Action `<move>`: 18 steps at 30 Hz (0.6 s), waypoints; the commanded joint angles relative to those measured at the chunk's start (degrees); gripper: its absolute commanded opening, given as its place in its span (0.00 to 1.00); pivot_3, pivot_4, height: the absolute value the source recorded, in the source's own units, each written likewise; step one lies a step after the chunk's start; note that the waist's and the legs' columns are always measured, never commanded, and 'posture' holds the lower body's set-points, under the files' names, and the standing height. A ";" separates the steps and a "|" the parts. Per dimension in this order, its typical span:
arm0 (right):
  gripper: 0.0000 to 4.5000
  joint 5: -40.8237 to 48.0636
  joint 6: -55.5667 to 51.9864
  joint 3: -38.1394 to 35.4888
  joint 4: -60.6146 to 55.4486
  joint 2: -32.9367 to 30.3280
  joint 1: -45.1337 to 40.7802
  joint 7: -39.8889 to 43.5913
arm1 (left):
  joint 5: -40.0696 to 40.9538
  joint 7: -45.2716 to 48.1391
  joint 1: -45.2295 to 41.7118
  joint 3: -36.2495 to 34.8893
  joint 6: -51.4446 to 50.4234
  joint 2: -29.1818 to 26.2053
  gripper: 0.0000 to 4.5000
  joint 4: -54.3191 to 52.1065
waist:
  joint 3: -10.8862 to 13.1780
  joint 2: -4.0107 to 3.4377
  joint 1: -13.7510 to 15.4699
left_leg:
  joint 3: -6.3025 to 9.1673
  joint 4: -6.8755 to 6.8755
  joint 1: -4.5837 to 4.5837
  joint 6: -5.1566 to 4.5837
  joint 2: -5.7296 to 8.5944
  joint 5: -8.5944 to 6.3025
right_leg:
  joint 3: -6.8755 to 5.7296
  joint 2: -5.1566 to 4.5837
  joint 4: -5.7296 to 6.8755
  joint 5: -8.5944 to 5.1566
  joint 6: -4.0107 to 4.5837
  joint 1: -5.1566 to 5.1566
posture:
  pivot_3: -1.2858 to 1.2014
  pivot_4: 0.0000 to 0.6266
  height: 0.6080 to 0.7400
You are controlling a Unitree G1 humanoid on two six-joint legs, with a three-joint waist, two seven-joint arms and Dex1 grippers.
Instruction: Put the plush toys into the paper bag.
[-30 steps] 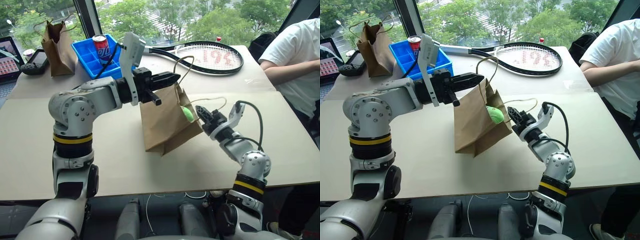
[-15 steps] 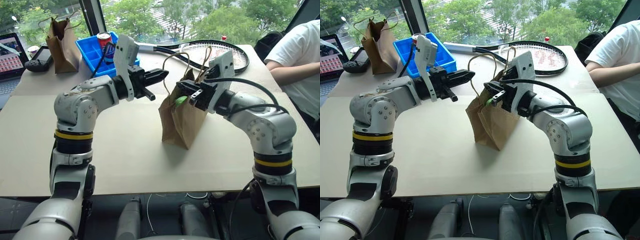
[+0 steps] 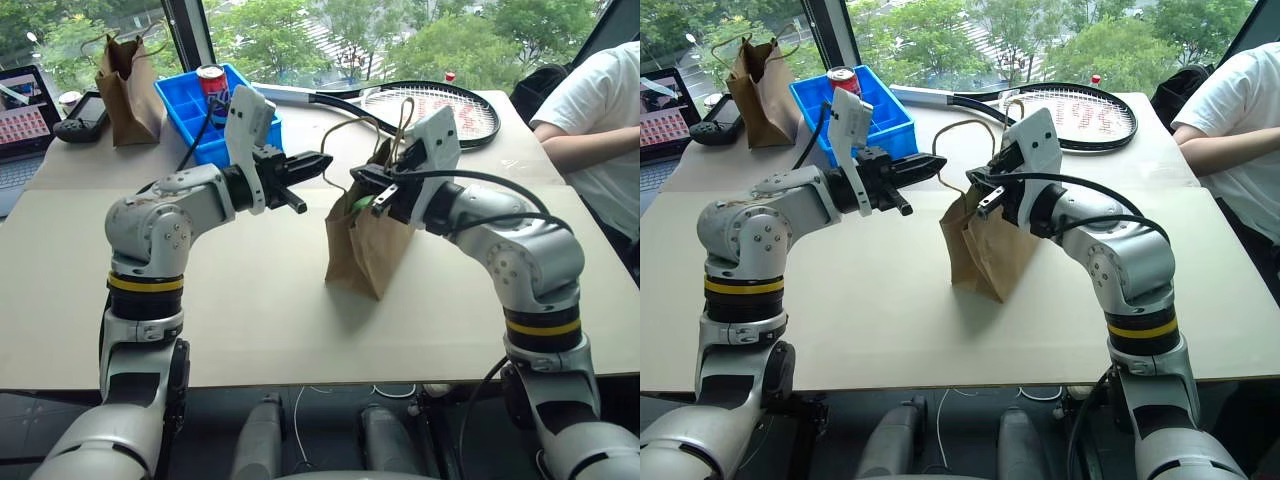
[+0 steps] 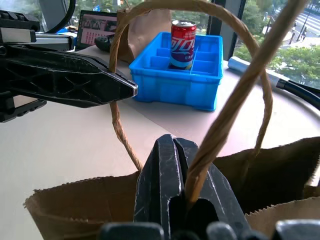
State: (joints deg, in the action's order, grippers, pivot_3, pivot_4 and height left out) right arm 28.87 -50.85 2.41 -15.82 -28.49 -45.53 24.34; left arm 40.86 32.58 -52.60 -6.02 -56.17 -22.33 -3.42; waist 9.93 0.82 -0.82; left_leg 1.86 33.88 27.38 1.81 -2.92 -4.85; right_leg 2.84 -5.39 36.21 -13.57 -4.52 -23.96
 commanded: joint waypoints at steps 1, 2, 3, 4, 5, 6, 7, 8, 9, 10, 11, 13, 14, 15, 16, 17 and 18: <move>0.07 2.77 -4.77 -4.31 -2.67 -3.35 1.18 2.02 | 4.43 0.40 -1.53 -3.08 -2.98 0.12 0.17 -0.97 | 0.01 0.02 0.15 | 0.00 0.00 0.00 0.00 0.00 0.00 | 0.00 0.00 -0.01 0.00 0.00 0.00 | 0.52 0.24 1.00; 0.14 3.46 -5.84 -4.83 -3.12 -4.22 1.64 2.70 | 4.63 0.66 -1.44 -2.98 -3.35 -0.23 0.24 -1.26 | 0.01 0.03 0.25 | 0.00 0.00 0.02 0.00 0.00 0.00 | 0.00 0.00 -0.03 0.00 -0.01 0.00 | 0.52 0.24 1.00; 0.18 4.33 -6.89 -5.69 -3.63 -5.53 2.11 3.62 | 4.83 0.98 -1.34 -3.26 -3.53 -0.78 0.33 -1.28 | 0.02 0.05 0.21 | 0.00 0.00 0.02 -0.01 0.00 0.00 | 0.00 0.00 -0.03 -0.02 -0.02 0.03 | 0.52 0.24 1.00; 0.26 4.94 -7.60 -6.28 -3.97 -6.38 2.36 4.18 | 5.00 1.11 -1.30 -3.55 -3.65 -1.11 0.41 -1.23 | 0.02 0.05 0.18 | 0.00 -0.01 0.02 -0.01 0.00 0.00 | 0.00 -0.01 -0.04 -0.01 -0.02 0.01 | 0.52 0.24 1.00; 0.33 5.86 -8.55 -7.42 -4.32 -7.66 2.60 4.97 | 5.26 1.64 -1.14 -3.82 -3.83 -1.88 0.48 -1.15 | 0.02 0.05 0.11 | -0.01 -0.01 0.03 -0.01 0.00 0.00 | 0.01 -0.01 -0.03 -0.01 -0.02 -0.01 | 0.52 0.24 1.00; 0.41 7.48 -10.37 -8.76 -5.03 -9.84 3.15 6.57 | 5.40 2.64 -0.76 -3.91 -4.02 -3.07 0.56 -1.17 | 0.03 0.05 0.08 | -0.01 -0.01 0.02 -0.01 0.00 0.00 | 0.01 0.00 -0.02 -0.01 -0.02 -0.01 | 0.52 0.24 1.00; 0.50 9.00 -11.87 -9.97 -5.69 -11.84 3.75 8.04 | 5.49 3.78 -0.28 -3.80 -4.15 -4.32 0.65 -1.30 | 0.03 0.05 0.06 | 0.00 -0.02 0.02 -0.01 0.00 0.00 | 0.01 0.00 0.01 -0.01 -0.02 -0.03 | 0.52 0.24 1.00; 0.57 10.11 -12.95 -10.77 -6.17 -13.20 4.12 8.98 | 5.56 4.58 0.03 -3.69 -4.21 -5.21 0.73 -1.37 | 0.03 0.05 0.00 | 0.00 -0.02 0.02 -0.01 0.00 0.01 | 0.01 0.00 0.02 -0.01 -0.02 -0.05 | 0.52 0.24 1.00; 0.65 11.69 -14.08 -12.03 -6.95 -15.66 4.97 10.93 | 5.69 6.23 0.85 -3.58 -4.18 -6.92 0.81 -1.85 | 0.03 0.05 -0.05 | 0.00 -0.02 0.00 -0.01 0.00 0.01 | 0.01 0.01 0.02 -0.02 -0.01 -0.03 | 0.52 0.24 1.00; 0.72 12.87 -14.72 -13.01 -7.49 -17.54 5.63 12.48 | 5.84 7.55 1.57 -3.57 -4.02 -8.28 0.88 -2.27 | 0.03 0.05 -0.12 | 0.00 -0.02 -0.01 -0.01 -0.01 0.00 | 0.01 0.01 0.02 -0.02 0.00 -0.03 | 0.52 0.24 1.00; 0.80 13.77 -15.18 -13.66 -7.89 -18.81 6.06 13.44 | 5.97 8.47 2.07 -3.57 -3.87 -9.23 0.96 -2.55 | 0.03 0.06 -0.17 | -0.01 -0.03 -0.01 -0.01 -0.01 0.00 | 0.03 0.01 0.01 -0.02 0.00 -0.03 | 0.52 0.24 1.00; 0.82 15.44 -15.30 -16.85 -7.78 -23.44 8.40 17.25 | 5.55 11.53 4.89 -3.96 -2.51 -12.39 0.99 -3.24 | 0.03 0.06 -0.17 | -0.02 -0.03 -0.02 -0.01 -0.02 0.00 | 0.03 0.01 0.01 -0.03 0.03 -0.04 | 0.52 0.24 1.00; 0.82 15.67 -14.82 -18.16 -7.47 -25.51 9.68 18.87 | 4.51 13.51 6.92 -3.47 -0.73 -13.99 0.99 -4.07 | 0.03 0.06 -0.15 | -0.03 -0.03 -0.02 -0.01 -0.02 0.00 | 0.04 0.00 0.01 -0.03 0.03 -0.04 | 0.52 0.24 1.00; 0.82 15.49 -13.79 -18.70 -7.44 -27.49 11.13 20.49 | 3.33 15.35 8.80 -2.76 1.47 -15.15 0.99 -5.06 | 0.03 0.06 -0.16 | -0.03 -0.03 -0.02 0.00 -0.02 0.00 | 0.04 0.00 -0.01 -0.04 0.05 -0.03 | 0.52 0.24 1.00; 0.82 14.95 -12.34 -18.77 -7.47 -28.89 12.52 21.69 | 2.56 16.79 10.35 -2.10 3.51 -15.73 0.99 -6.08 | 0.03 0.06 -0.13 | -0.06 -0.03 -0.02 0.00 -0.02 0.00 | 0.07 -0.02 -0.03 -0.08 0.12 -0.03 | 0.52 0.24 1.00; 0.82 13.07 -9.88 -17.70 -7.24 -29.95 14.08 22.35 | 3.41 18.04 11.85 -1.84 3.97 -15.60 0.99 -7.36 | 0.03 0.06 -0.04 | -0.11 -0.03 -0.02 0.00 -0.02 0.00 | 0.09 -0.03 -0.04 -0.13 0.20 -0.04 | 0.52 0.24 1.00; 0.82 11.12 -7.47 -16.35 -6.98 -30.59 15.24 22.53 | 4.00 19.01 12.98 -1.46 4.49 -15.40 0.99 -8.39 | 0.02 0.09 -0.02 | -0.13 -0.02 -0.02 0.00 -0.02 -0.01 | 0.10 -0.04 -0.07 -0.17 0.29 -0.03 | 0.52 0.24 1.00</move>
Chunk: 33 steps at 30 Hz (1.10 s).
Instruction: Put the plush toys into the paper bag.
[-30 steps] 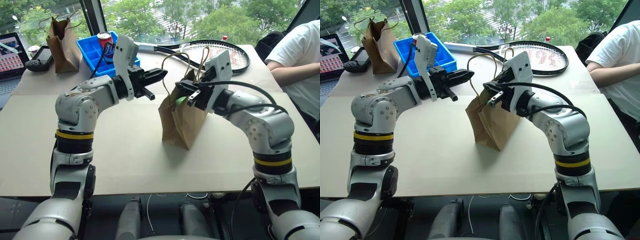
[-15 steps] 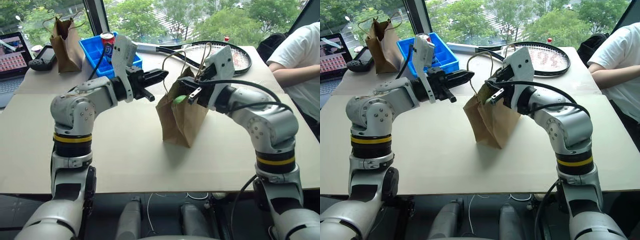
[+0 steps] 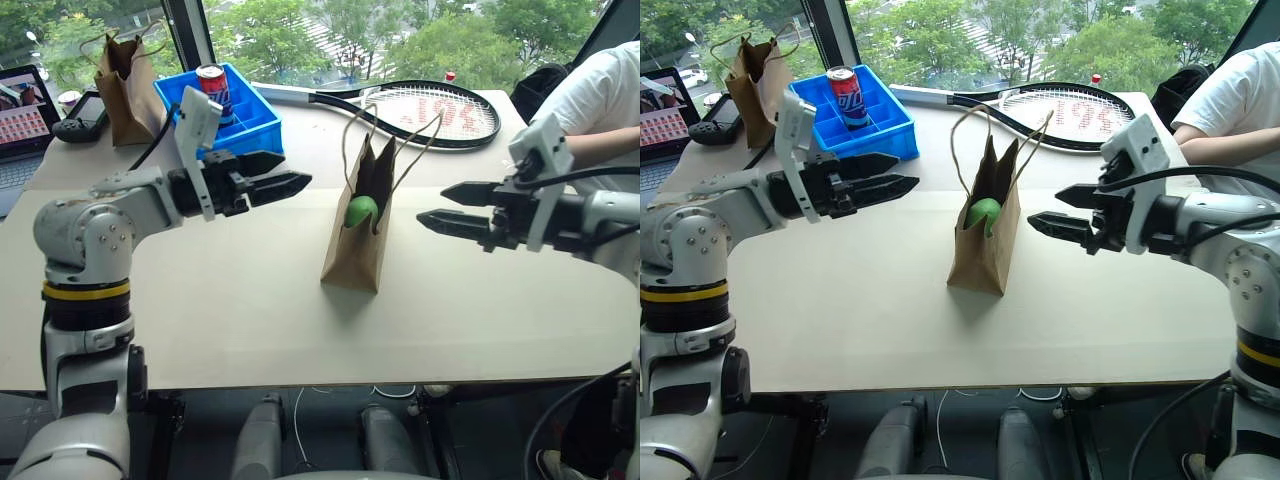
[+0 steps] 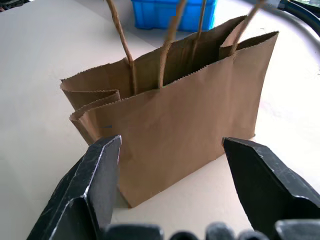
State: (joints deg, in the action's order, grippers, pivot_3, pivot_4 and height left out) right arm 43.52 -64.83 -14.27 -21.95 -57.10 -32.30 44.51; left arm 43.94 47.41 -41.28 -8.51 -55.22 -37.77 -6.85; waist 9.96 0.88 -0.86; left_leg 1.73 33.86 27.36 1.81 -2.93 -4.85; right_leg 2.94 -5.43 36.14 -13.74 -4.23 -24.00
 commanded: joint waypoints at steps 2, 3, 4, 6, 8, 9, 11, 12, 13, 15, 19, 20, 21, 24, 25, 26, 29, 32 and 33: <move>0.70 -7.83 11.90 4.08 0.16 -0.75 2.96 1.39 | -0.01 4.97 3.86 3.04 5.77 1.20 1.00 -6.82 | 0.01 0.08 0.07 | -0.01 0.05 0.00 0.01 -0.01 0.00 | 0.01 0.00 -0.01 -0.03 0.08 0.01 | 0.52 0.24 1.00; 0.64 -9.72 14.40 6.16 0.51 0.62 3.11 0.89 | -1.41 4.77 4.81 4.60 7.39 2.02 1.00 -7.61 | 0.01 0.09 0.11 | -0.05 0.07 0.00 0.01 -0.01 -0.01 | 0.03 -0.01 -0.04 -0.02 0.11 0.01 | 0.52 0.24 1.00; 0.57 -11.82 17.10 8.36 0.88 1.96 3.17 0.63 | -2.57 4.44 5.43 5.95 8.67 2.86 1.00 -8.08 | 0.01 0.10 0.09 | -0.07 0.12 -0.01 0.02 -0.01 -0.01 | 0.04 -0.01 -0.04 -0.02 0.07 0.02 | 0.52 0.24 1.00; 0.42 -15.33 22.20 11.56 2.12 5.39 2.85 -0.27 | -3.09 2.93 5.97 7.23 9.28 4.93 1.00 -8.53 | 0.01 0.11 0.08 | -0.13 0.15 -0.03 0.02 0.00 -0.01 | 0.12 -0.01 -0.06 -0.01 -0.04 0.02 | 0.52 0.24 1.00; 0.26 -17.55 24.97 13.34 3.49 8.23 2.36 -1.12 | -3.13 1.91 6.10 7.71 9.34 6.35 1.00 -8.64 | 0.02 0.12 0.07 | -0.16 0.21 -0.02 -0.02 0.00 0.04 | 0.20 0.02 -0.02 0.05 -0.14 -0.02 | 0.52 0.24 1.00; 0.20 -19.20 27.00 14.66 4.59 10.05 2.16 -1.80 | -3.52 1.02 6.12 8.16 9.32 7.24 1.00 -8.67 | 0.02 0.12 0.07 | -0.19 0.22 -0.02 -0.04 0.00 0.06 | 0.27 0.03 -0.01 0.07 -0.18 -0.05 | 0.52 0.24 1.00; 0.03 -21.99 30.21 17.05 6.20 12.84 2.19 -2.73 | -4.64 -0.31 6.16 9.11 9.72 8.45 1.00 -8.51 | 0.01 0.13 0.07 | -0.19 0.24 -0.03 -0.07 0.00 0.09 | 0.34 0.07 0.02 0.09 -0.19 -0.03 | 0.52 0.24 1.00; 0.01 -23.42 32.07 17.89 7.05 14.30 2.23 -3.32 | -5.01 -1.21 6.06 9.45 9.60 9.06 1.00 -8.27 | 0.02 0.13 0.07 | -0.19 0.26 -0.04 -0.07 0.00 0.09 | 0.35 0.09 0.02 0.12 -0.23 -0.02 | 0.52 0.24 1.00; 0.01 -24.31 33.84 18.29 7.93 16.01 2.34 -3.88 | -5.64 -2.09 5.92 9.87 9.79 9.76 1.00 -7.98 | 0.01 0.13 0.07 | -0.20 0.26 -0.03 -0.07 0.00 0.09 | 0.37 0.09 0.01 0.20 -0.37 -0.02 | 0.52 0.24 1.00; 0.01 -26.31 37.11 19.31 9.44 18.58 2.79 -4.61 | -6.31 -3.66 5.63 10.54 9.90 11.36 1.00 -7.63 | 0.01 0.14 0.07 | -0.20 0.26 -0.02 -0.08 0.00 0.10 | 0.38 0.11 0.01 0.30 -0.48 -0.02 | 0.52 0.24 1.00; 0.01 -27.65 39.71 20.64 9.65 23.12 4.05 -5.45 | -7.12 -6.90 5.00 11.76 8.20 14.15 1.00 -6.87 | 0.01 0.14 0.15 | -0.21 0.26 -0.02 -0.09 0.02 0.10 | 0.44 0.13 0.01 0.34 -0.47 0.00 | 0.52 0.24 1.00; 0.01 -27.75 39.96 20.80 9.51 24.15 4.24 -5.64 | -7.37 -7.18 4.96 11.96 8.23 14.39 1.00 -6.78 | 0.01 0.14 0.12 | -0.21 0.27 -0.03 -0.09 0.02 0.10 | 0.44 0.13 0.03 0.35 -0.47 0.02 | 0.52 0.24 1.00; 0.01 -27.94 40.04 21.06 9.24 25.11 4.37 -5.85 | -7.53 -7.46 4.92 12.05 8.30 14.57 1.00 -6.73 | 0.01 0.14 0.11 | -0.22 0.27 -0.03 -0.09 0.02 0.10 | 0.46 0.13 0.04 0.36 -0.46 0.00 | 0.52 0.24 1.00; 0.01 -28.25 39.47 22.28 8.02 27.98 4.49 -6.75 | -7.52 -8.25 4.47 11.74 8.01 14.98 1.00 -6.51 | 0.01 0.14 0.08 | -0.21 0.27 -0.04 -0.09 0.02 0.11 | 0.46 0.15 0.08 0.37 -0.45 0.00 | 0.52 0.24 1.00; 0.01 -28.32 39.15 22.76 7.53 28.84 4.50 -7.07 | -7.45 -8.47 4.32 11.55 7.79 15.12 1.00 -6.43 | 0.01 0.14 0.02 | -0.20 0.27 -0.05 -0.09 0.02 0.10 | 0.46 0.16 0.09 0.37 -0.45 -0.01 | 0.52 0.24 1.00; 0.01 -28.35 38.84 23.11 7.08 29.63 4.51 -7.35 | -7.44 -8.67 4.23 11.47 7.48 15.12 1.00 -6.40 | 0.01 0.14 0.01 | -0.20 0.27 -0.05 -0.09 0.01 0.11 | 0.46 0.17 0.09 0.37 -0.45 -0.01 | 0.52 0.24 1.00; 0.01 -28.20 37.72 23.76 5.69 31.68 4.65 -7.89 | -7.57 -9.37 4.06 11.36 6.61 15.24 1.00 -5.94 | 0.01 0.14 0.03 | -0.20 0.27 -0.05 -0.09 0.01 0.10 | 0.46 0.16 0.11 0.38 -0.44 -0.01 | 0.52 0.24 1.00; 0.00 -28.06 36.72 24.03 4.67 32.94 4.74 -8.49 | -7.41 -9.90 3.90 11.10 5.99 15.52 0.89 -5.70 | 0.01 0.14 0.04 | -0.20 0.27 -0.05 -0.09 0.01 0.10 | 0.46 0.16 0.11 0.38 -0.43 -0.01 | 0.52 0.24 1.00; 0.00 -27.93 36.37 24.08 4.39 33.41 4.76 -8.66 | -7.34 -10.14 3.84 11.04 5.52 15.53 0.84 -5.55 | 0.01 0.14 0.04 | -0.20 0.27 -0.05 -0.09 0.01 0.10 | 0.46 0.16 0.11 0.39 -0.43 0.00 | 0.52 0.24 1.00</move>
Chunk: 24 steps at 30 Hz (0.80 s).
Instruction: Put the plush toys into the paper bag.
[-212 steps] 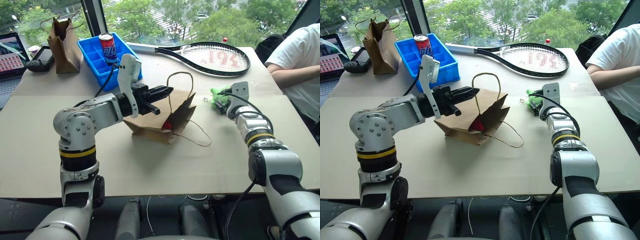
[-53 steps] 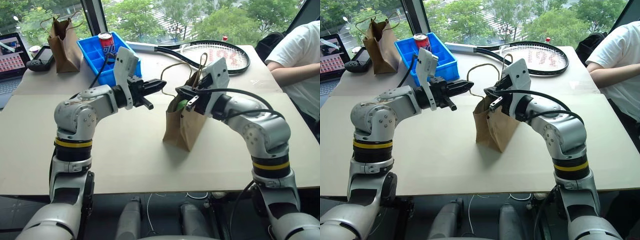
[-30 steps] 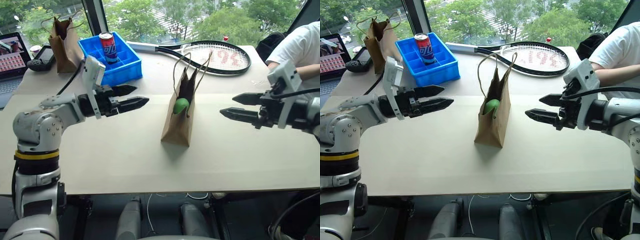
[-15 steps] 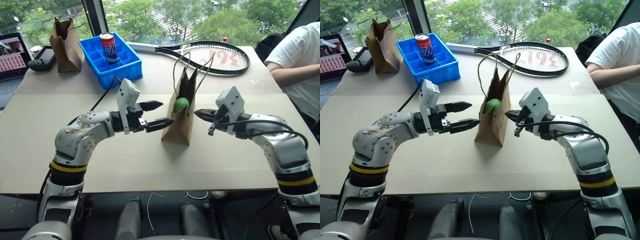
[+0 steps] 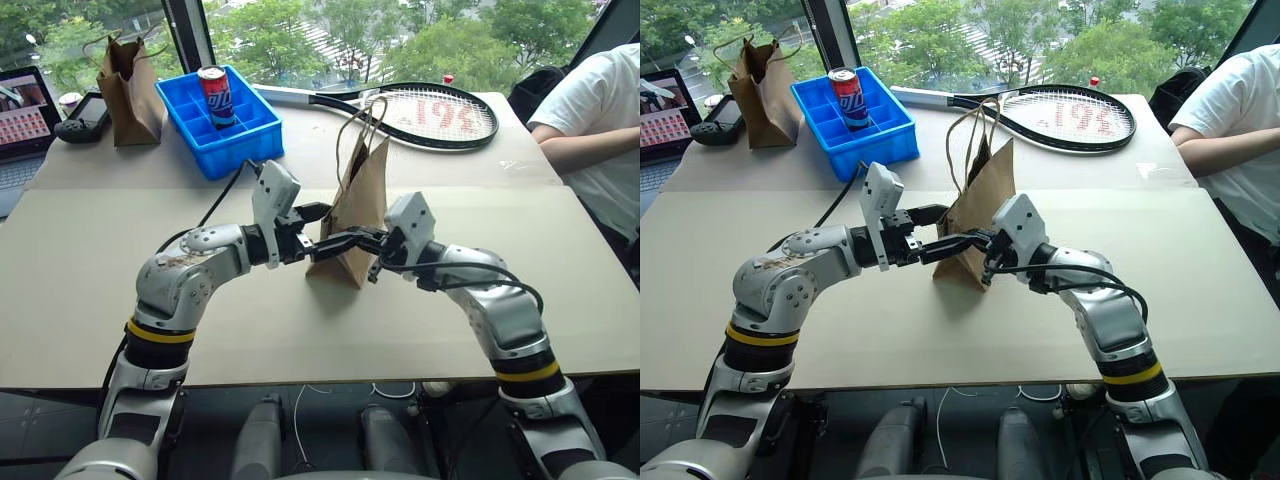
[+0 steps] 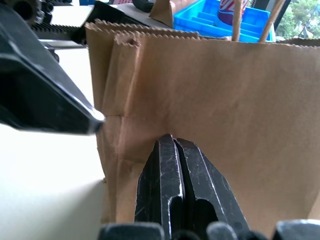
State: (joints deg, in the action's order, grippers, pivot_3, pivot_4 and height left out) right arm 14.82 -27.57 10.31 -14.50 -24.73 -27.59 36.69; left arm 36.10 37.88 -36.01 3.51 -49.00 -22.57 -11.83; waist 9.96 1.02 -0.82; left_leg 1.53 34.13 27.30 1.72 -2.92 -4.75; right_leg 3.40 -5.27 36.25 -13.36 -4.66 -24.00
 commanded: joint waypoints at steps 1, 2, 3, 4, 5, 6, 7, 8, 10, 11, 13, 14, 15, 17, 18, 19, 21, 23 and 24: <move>0.00 0.84 -1.18 -0.49 -3.29 1.37 0.06 -0.93 | 0.55 -0.80 -1.48 -1.01 -1.01 0.33 0.75 -0.46 | 0.00 0.00 0.00 | 0.00 0.00 0.00 0.00 0.00 0.00 | 0.00 0.00 0.00 0.00 0.00 0.00 | 0.52 0.24 1.00; 0.00 1.10 -1.58 -0.50 -3.54 1.95 0.14 -1.15 | 0.50 -0.78 -1.47 -0.93 -1.12 0.19 0.67 -0.34 | 0.00 0.00 0.01 | 0.00 0.00 0.00 0.00 0.00 0.00 | 0.00 0.00 0.00 0.00 0.00 0.00 | 0.52 0.24 1.00; 0.00 1.31 -1.94 -0.53 -3.77 2.36 0.25 -1.28 | 0.50 -0.80 -1.46 -0.91 -1.22 0.14 0.59 -0.30 | 0.00 0.00 0.00 | 0.00 0.00 0.00 0.00 0.00 0.00 | 0.00 0.00 0.00 0.02 0.03 0.00 | 0.52 0.24 1.00; 0.00 1.41 -2.28 -0.55 -4.00 2.74 0.42 -1.42 | 0.54 -0.82 -1.44 -0.94 -1.32 0.19 0.50 -0.30 | 0.00 0.00 0.01 | 0.00 0.00 0.00 0.00 0.00 0.00 | 0.00 0.00 0.00 0.03 0.04 0.00 | 0.52 0.24 1.00; 0.00 1.49 -2.59 -0.61 -4.19 3.05 0.61 -1.52 | 0.51 -0.81 -1.40 -0.91 -1.36 0.23 0.43 -0.30 | 0.00 0.00 0.02 | -0.01 0.00 0.00 0.00 0.00 0.00 | 0.00 0.00 0.00 0.04 0.05 0.00 | 0.52 0.24 1.00; 0.00 1.45 -2.83 -0.67 -4.35 3.25 0.78 -1.54 | 0.38 -0.77 -1.33 -0.78 -1.28 0.28 0.33 -0.28 | 0.00 0.01 0.02 | 0.00 0.00 0.00 0.00 0.00 0.00 | 0.00 0.00 0.00 0.04 0.05 0.00 | 0.52 0.24 1.00; 0.00 1.42 -3.08 -0.77 -4.54 3.47 0.95 -1.57 | 0.14 -0.72 -1.25 -0.52 -1.09 0.34 0.27 -0.22 | 0.00 0.00 0.03 | 0.00 0.00 0.00 0.00 0.00 0.00 | 0.00 0.00 0.00 0.04 0.05 0.00 | 0.52 0.24 1.00; 0.00 1.43 -3.32 -0.92 -4.71 3.69 1.08 -1.60 | -0.04 -0.69 -1.19 -0.32 -0.93 0.40 0.19 -0.18 | 0.00 0.00 0.03 | 0.00 0.00 0.00 0.00 0.00 0.00 | 0.00 0.00 0.00 0.04 0.05 0.00 | 0.52 0.24 1.00; 0.00 1.61 -3.78 -1.26 -5.20 4.03 1.40 -1.74 | -0.32 -0.55 -1.19 -0.02 -0.59 0.53 0.01 -0.11 | 0.00 0.00 0.02 | -0.01 0.00 0.00 0.01 0.00 0.00 | 0.00 0.00 0.00 0.04 0.06 0.00 | 0.52 0.24 1.00; 0.00 1.70 -3.97 -1.38 -5.43 4.10 1.52 -1.78 | -0.40 -0.39 -1.24 0.05 -0.38 0.55 0.01 -0.06 | 0.00 0.00 0.01 | 0.00 0.00 0.00 0.01 0.00 0.00 | 0.00 0.00 0.00 0.04 0.06 0.00 | 0.52 0.24 1.00; 0.00 2.24 -4.74 -1.89 -5.97 4.19 1.83 -1.78 | -0.78 0.14 -1.76 0.08 0.25 0.44 0.01 0.52 | 0.00 0.01 0.01 | 0.00 0.00 0.00 0.01 0.00 0.00 | 0.00 0.00 0.01 0.04 0.06 -0.01 | 0.52 0.24 1.00; 0.00 2.59 -5.35 -2.13 -6.46 3.98 2.12 -1.63 | -1.15 0.92 -2.06 0.14 1.05 0.09 0.01 0.88 | 0.00 0.01 0.02 | -0.01 0.00 0.00 0.01 0.00 0.00 | 0.00 0.00 0.00 0.04 0.06 0.00 | 0.52 0.24 1.00; 0.00 3.22 -6.13 -2.61 -7.23 3.48 2.70 -1.38 | -1.31 1.95 -2.34 -0.06 1.93 -0.35 0.01 1.41 | 0.00 0.01 0.03 | 0.00 0.00 0.00 0.01 0.00 0.00 | 0.00 0.00 0.00 0.04 0.06 0.00 | 0.52 0.24 1.00; 0.00 4.95 -8.00 -4.31 -9.10 1.70 4.08 -0.50 | -1.97 4.54 -2.94 -0.19 4.09 -1.54 0.01 2.61 | 0.00 0.01 0.16 | -0.01 0.00 0.00 0.01 0.00 0.00 | 0.00 0.00 0.00 0.04 0.06 0.00 | 0.52 0.24 1.00; 0.00 6.14 -9.32 -5.71 -10.38 -0.18 5.15 0.59 | -2.52 6.61 -3.45 -0.11 5.65 -2.49 0.01 3.56 | 0.00 0.01 0.17 | -0.01 0.00 0.00 0.01 0.00 0.00 | 0.00 0.00 0.00 0.04 0.06 0.00 | 0.52 0.24 1.00; 0.00 6.99 -10.27 -6.64 -11.26 -1.51 5.85 1.31 | -2.99 8.10 -3.80 -0.01 6.79 -3.12 0.01 4.26 | 0.00 0.01 0.17 | -0.02 0.00 0.01 0.01 0.01 0.00 | 0.00 -0.01 -0.02 0.04 0.06 0.00 | 0.52 0.24 1.00; 0.00 9.56 -12.14 -10.33 -13.13 -5.73 8.23 3.56 | -3.57 13.19 -5.16 0.08 10.34 -4.82 0.01 6.52 | 0.00 0.01 0.24 | -0.02 0.00 0.01 0.01 0.02 0.00 | 0.00 -0.02 -0.03 0.03 0.07 0.02 | 0.52 0.24 1.00; 0.00 11.74 -13.53 -14.35 -14.55 -10.81 11.09 6.30 | -3.93 19.82 -6.81 0.38 14.15 -6.89 0.01 9.13 | 0.00 0.01 0.38 | -0.03 0.00 0.02 0.01 0.02 0.00 | 0.00 -0.03 -0.05 -0.01 0.15 0.01 | 0.52 0.24 1.00; 0.00 12.53 -14.00 -16.21 -14.92 -13.31 12.52 7.58 | -4.10 23.36 -7.63 0.66 15.92 -7.93 0.01 10.69 | 0.00 0.01 0.35 | -0.03 0.00 0.02 0.01 0.02 0.00 | 0.00 -0.03 -0.06 -0.07 0.25 0.02 | 0.52 0.24 1.00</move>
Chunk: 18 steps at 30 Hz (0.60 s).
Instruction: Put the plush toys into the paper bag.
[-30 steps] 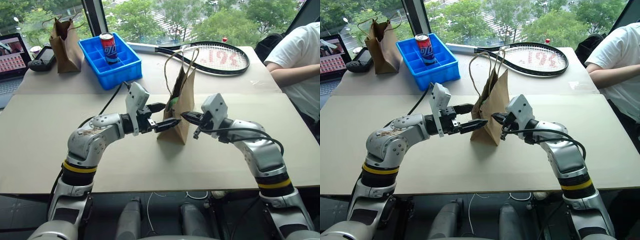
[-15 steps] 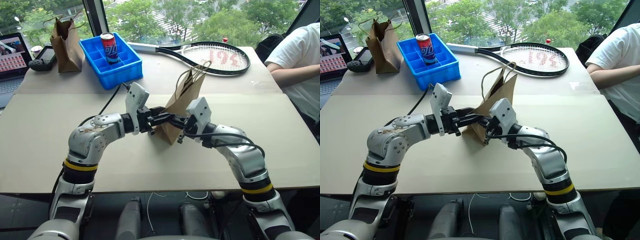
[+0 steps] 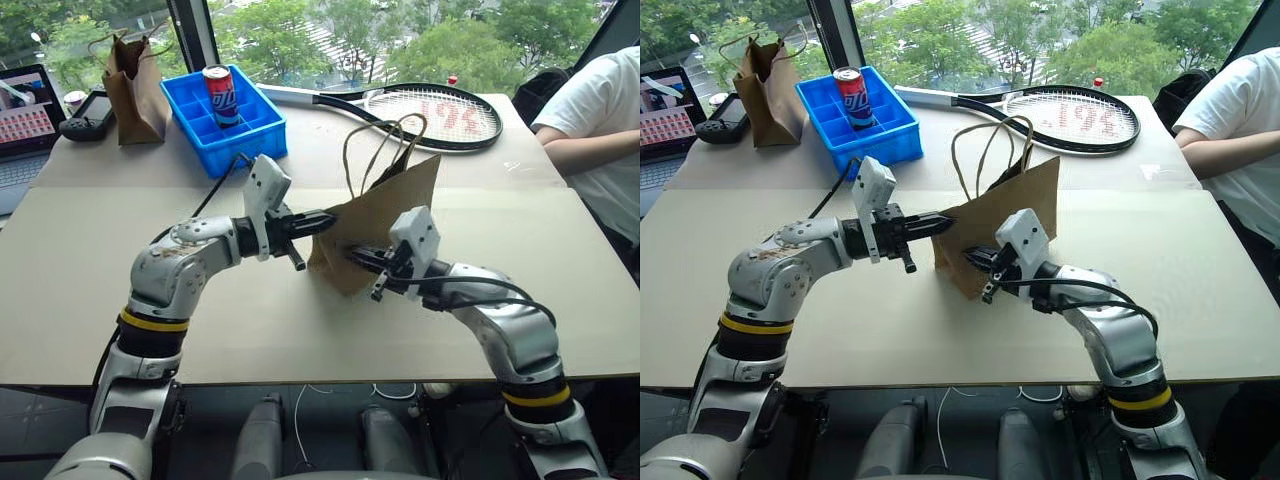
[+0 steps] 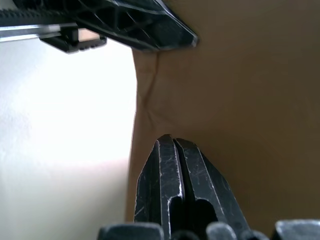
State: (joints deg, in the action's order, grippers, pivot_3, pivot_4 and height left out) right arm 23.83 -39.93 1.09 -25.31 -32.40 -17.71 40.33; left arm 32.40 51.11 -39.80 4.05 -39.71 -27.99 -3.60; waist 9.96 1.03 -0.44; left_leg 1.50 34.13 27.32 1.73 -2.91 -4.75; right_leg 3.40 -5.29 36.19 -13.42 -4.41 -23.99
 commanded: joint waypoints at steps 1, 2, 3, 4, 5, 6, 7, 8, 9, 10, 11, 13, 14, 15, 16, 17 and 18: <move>0.00 4.34 -1.97 -9.44 -4.30 -8.35 4.50 5.62 | -1.29 14.01 -4.69 0.91 9.05 -3.68 0.01 4.37 | 0.00 0.00 -0.02 | -0.02 0.00 0.00 0.00 0.00 0.00 | 0.00 -0.01 -0.01 -0.09 0.16 -0.01 | 0.52 0.24 1.00; 0.00 5.01 -2.08 -11.38 -4.17 -10.40 5.98 6.87 | -2.20 17.08 -5.42 1.68 11.23 -4.34 0.01 6.16 | 0.00 0.00 0.05 | -0.02 0.00 0.00 0.00 0.00 0.00 | 0.02 -0.01 0.00 -0.10 0.17 -0.01 | 0.52 0.24 1.00; 0.00 5.52 -2.08 -13.53 -3.83 -12.32 7.59 8.10 | -2.94 20.21 -6.28 2.57 13.09 -4.80 0.01 8.24 | 0.00 0.01 0.02 | -0.03 -0.01 0.00 0.00 0.00 0.00 | 0.02 -0.01 -0.01 -0.11 0.18 0.00 | 0.52 0.24 1.00; 0.00 5.77 -1.95 -15.76 -3.26 -14.33 9.34 9.24 | -3.95 23.51 -7.40 3.58 15.60 -4.92 0.01 11.12 | 0.00 0.00 0.03 | -0.03 -0.01 -0.02 0.00 -0.01 0.00 | 0.02 -0.01 -0.03 -0.11 0.19 0.03 | 0.52 0.24 1.00; 0.00 5.88 -1.79 -17.68 -2.71 -15.94 10.86 10.13 | -4.83 26.37 -8.45 4.37 17.93 -4.80 0.01 14.02 | -0.01 0.00 0.05 | -0.05 -0.01 -0.03 0.00 -0.01 0.00 | 0.03 -0.02 -0.03 -0.11 0.19 0.02 | 0.52 0.24 1.00; 0.00 5.88 -1.59 -19.40 -2.11 -17.34 12.21 10.91 | -5.90 28.91 -9.53 5.12 20.27 -4.64 0.01 16.93 | -0.01 0.00 0.08 | -0.05 0.00 -0.03 0.00 0.00 0.00 | 0.04 -0.01 -0.04 -0.12 0.18 0.03 | 0.52 0.24 1.00; 0.00 5.85 -1.28 -20.94 -1.55 -18.55 13.48 11.63 | -7.16 31.29 -10.59 5.90 22.87 -4.51 0.01 19.62 | -0.01 0.01 0.08 | -0.06 0.00 -0.03 0.00 0.00 0.00 | 0.04 -0.01 -0.05 -0.12 0.18 0.04 | 0.52 0.24 1.00; 0.00 5.64 -0.98 -22.58 -1.02 -19.64 14.87 12.31 | -8.20 33.72 -11.73 6.54 25.33 -4.34 0.01 22.25 | 0.00 0.02 0.12 | -0.07 0.03 -0.03 -0.01 0.00 0.00 | 0.06 -0.01 -0.05 -0.12 0.17 0.04 | 0.52 0.24 1.00; 0.00 5.54 -0.91 -24.73 -0.62 -20.58 16.55 12.91 | -8.60 36.34 -13.27 6.70 27.26 -3.86 0.01 25.66 | 0.00 0.02 0.13 | -0.07 0.06 -0.01 -0.01 0.00 0.00 | 0.06 -0.01 -0.05 -0.14 0.14 0.02 | 0.52 0.24 1.00; 0.00 5.58 -0.91 -26.55 -0.38 -21.26 18.02 13.33 | -9.24 38.84 -14.58 7.00 29.13 -3.61 0.01 28.68 | 0.00 0.02 0.14 | -0.07 0.07 -0.01 -0.01 0.00 0.00 | 0.06 -0.01 -0.05 -0.14 0.14 0.03 | 0.52 0.24 1.00; 0.00 5.70 -0.90 -27.72 -0.26 -21.66 18.96 13.59 | -9.57 40.38 -15.51 7.25 30.41 -3.44 0.01 30.83 | 0.01 0.03 0.14 | -0.07 0.08 0.00 -0.01 0.00 0.00 | 0.06 -0.01 -0.04 -0.15 0.12 0.03 | 0.52 0.24 1.00; 0.00 5.65 -0.65 -29.50 -0.11 -22.28 20.70 13.95 | -8.80 41.38 -16.50 9.66 33.26 -4.40 0.01 32.81 | 0.01 0.03 -0.06 | -0.07 0.09 0.00 -0.02 0.00 0.00 | 0.07 -0.01 -0.03 -0.19 0.05 0.02 | 0.52 0.24 1.00; 0.00 5.54 -0.57 -30.51 0.02 -22.42 21.53 14.02 | -8.99 41.39 -17.14 11.48 34.08 -5.07 0.01 34.00 | 0.01 0.03 -0.16 | -0.07 0.09 0.00 -0.02 0.00 0.00 | 0.08 -0.01 -0.03 -0.21 0.00 0.02 | 0.52 0.24 1.00; 0.00 5.47 -0.51 -31.24 0.12 -22.50 22.11 14.09 | -9.09 41.39 -17.68 12.85 34.68 -5.54 0.01 34.98 | 0.01 0.03 -0.21 | -0.07 0.09 -0.01 -0.02 0.00 0.00 | 0.09 -0.01 -0.01 -0.21 -0.01 0.03 | 0.52 0.24 1.00; 0.00 5.40 -0.56 -31.73 0.14 -22.55 22.49 14.02 | -9.43 41.39 -17.95 14.15 36.30 -5.88 0.01 36.16 | 0.01 0.03 -0.24 | -0.06 0.10 -0.01 -0.02 0.00 0.00 | 0.09 -0.01 0.01 -0.21 -0.02 0.03 | 0.52 0.24 1.00; 0.00 5.39 -0.57 -32.02 0.13 -22.57 22.76 13.99 | -9.54 41.39 -18.12 15.13 37.69 -6.12 0.01 37.00 | 0.01 0.03 -0.26 | -0.06 0.10 -0.01 -0.02 0.00 0.01 | 0.10 -0.01 0.02 -0.25 -0.09 0.03 | 0.52 0.24 1.00; 0.00 5.36 -0.55 -32.18 0.04 -22.62 22.93 13.95 | -9.89 41.39 -18.26 15.54 38.56 -6.00 0.01 37.97 | 0.01 0.03 -0.34 | -0.06 0.11 -0.02 -0.02 0.00 0.01 | 0.10 -0.01 0.02 -0.29 -0.15 0.05 | 0.52 0.24 1.00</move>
State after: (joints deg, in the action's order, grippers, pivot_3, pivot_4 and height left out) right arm 28.85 -41.63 -28.38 -24.28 -53.78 5.39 54.20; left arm 22.89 92.14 -57.18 18.12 -3.34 -33.52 33.25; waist 9.97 1.06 -0.77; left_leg 1.44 34.25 27.30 1.71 -2.91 -4.75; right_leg 3.51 -5.30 36.22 -13.73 -4.61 -23.94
